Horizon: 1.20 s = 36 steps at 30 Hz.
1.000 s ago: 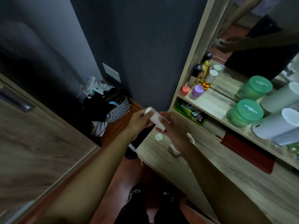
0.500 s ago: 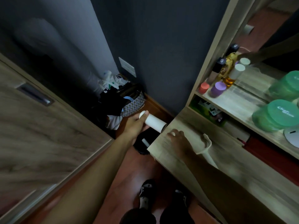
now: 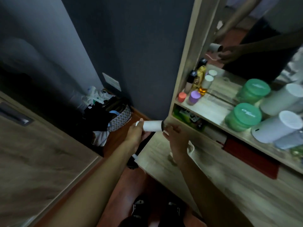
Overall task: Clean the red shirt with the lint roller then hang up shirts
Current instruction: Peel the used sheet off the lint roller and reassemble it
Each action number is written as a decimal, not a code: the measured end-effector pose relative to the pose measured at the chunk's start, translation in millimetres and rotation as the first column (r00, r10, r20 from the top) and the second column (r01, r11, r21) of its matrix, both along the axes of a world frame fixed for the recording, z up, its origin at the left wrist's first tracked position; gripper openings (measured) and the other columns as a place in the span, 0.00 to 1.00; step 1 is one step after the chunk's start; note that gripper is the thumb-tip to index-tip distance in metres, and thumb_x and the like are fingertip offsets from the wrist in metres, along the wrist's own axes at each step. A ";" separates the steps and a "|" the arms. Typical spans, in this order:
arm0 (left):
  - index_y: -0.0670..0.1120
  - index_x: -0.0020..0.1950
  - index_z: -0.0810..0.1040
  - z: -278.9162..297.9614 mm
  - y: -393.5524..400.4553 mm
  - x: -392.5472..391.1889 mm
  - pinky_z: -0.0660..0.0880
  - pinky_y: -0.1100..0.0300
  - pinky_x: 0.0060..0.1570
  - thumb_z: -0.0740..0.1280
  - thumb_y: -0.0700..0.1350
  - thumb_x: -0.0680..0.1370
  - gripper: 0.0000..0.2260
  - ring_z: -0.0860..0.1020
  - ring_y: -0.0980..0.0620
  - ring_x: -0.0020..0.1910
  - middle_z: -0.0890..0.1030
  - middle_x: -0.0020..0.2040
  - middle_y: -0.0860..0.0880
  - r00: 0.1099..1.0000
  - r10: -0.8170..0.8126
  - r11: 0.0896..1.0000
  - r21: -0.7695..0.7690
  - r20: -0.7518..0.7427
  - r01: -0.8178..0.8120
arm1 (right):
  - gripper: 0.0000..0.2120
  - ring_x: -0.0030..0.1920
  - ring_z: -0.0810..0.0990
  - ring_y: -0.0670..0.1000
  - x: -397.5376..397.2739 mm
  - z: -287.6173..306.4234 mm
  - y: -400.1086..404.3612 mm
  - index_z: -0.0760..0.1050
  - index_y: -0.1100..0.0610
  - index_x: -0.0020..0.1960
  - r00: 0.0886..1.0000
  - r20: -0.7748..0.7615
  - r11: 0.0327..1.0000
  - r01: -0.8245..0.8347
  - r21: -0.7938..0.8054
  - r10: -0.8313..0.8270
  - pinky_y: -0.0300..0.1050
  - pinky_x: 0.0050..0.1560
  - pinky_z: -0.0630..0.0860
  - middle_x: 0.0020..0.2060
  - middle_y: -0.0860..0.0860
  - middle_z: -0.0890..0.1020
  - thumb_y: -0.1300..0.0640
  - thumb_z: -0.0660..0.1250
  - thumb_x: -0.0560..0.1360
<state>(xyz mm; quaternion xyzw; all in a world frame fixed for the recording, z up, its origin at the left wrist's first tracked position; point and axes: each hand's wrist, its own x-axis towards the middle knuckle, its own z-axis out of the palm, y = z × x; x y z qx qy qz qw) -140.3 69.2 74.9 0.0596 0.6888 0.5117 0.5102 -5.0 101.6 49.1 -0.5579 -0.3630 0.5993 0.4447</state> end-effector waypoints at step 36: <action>0.65 0.64 0.68 41.9 3.9 19.5 0.68 0.64 0.25 0.62 0.56 0.77 0.16 0.76 0.49 0.26 0.80 0.37 0.47 0.834 -0.535 0.831 0.097 -0.134 0.549 | 0.32 0.53 0.80 0.60 70.9 -9.8 38.1 0.71 0.61 0.62 0.776 0.606 0.982 -0.093 -0.163 0.174 0.52 0.51 0.76 0.53 0.58 0.80 0.39 0.66 0.67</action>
